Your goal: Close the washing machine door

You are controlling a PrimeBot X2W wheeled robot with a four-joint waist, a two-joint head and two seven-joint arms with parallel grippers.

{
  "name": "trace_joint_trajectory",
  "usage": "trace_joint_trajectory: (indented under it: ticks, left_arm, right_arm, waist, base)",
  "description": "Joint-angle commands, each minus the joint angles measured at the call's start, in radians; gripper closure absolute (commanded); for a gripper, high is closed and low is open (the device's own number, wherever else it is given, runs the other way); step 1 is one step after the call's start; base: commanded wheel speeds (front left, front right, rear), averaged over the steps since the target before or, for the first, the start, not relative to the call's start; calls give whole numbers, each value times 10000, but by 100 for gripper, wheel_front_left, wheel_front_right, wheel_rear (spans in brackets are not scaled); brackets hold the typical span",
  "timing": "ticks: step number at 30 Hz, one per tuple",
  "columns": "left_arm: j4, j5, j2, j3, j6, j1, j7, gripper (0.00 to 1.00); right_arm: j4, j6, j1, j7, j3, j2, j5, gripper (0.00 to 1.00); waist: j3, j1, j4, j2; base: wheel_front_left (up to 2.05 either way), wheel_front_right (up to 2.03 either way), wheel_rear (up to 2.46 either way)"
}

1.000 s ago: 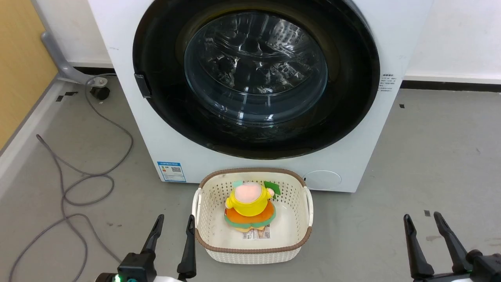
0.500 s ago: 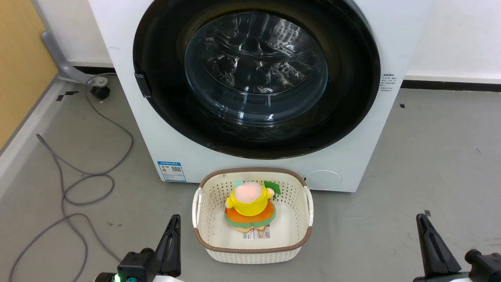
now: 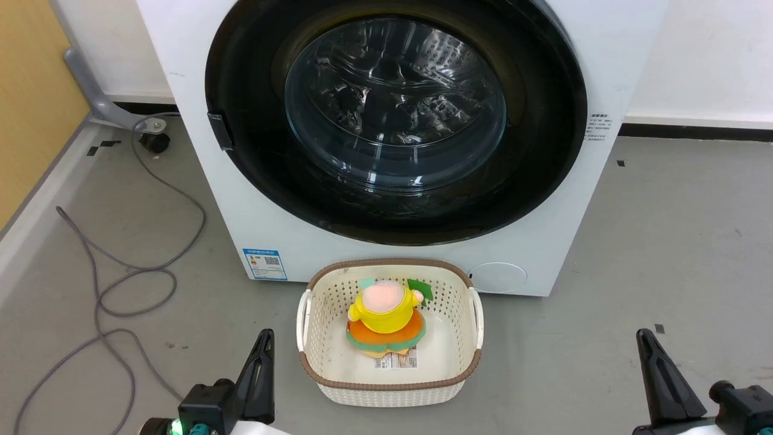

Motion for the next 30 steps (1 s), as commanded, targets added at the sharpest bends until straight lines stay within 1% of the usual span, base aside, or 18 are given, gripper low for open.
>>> trace_joint_trajectory:
  ticks: [1, 30]
  left_arm:
    - [-59, 63, 1, 47, -32, -96, 62, 100]
    - [-318, 420, -4, 368, -96, -257, 655, 100]
  right_arm:
    - [-56, -1, -138, 73, 9, 86, -105, 100]
    - [-196, -3, -414, 667, 95, 268, -594, 100]
  waist:
    - [0, 0, 0, 0]
    - [2, 0, 0, 0]
  base:
    - [0, 0, 0]
    - [0, 0, 0]
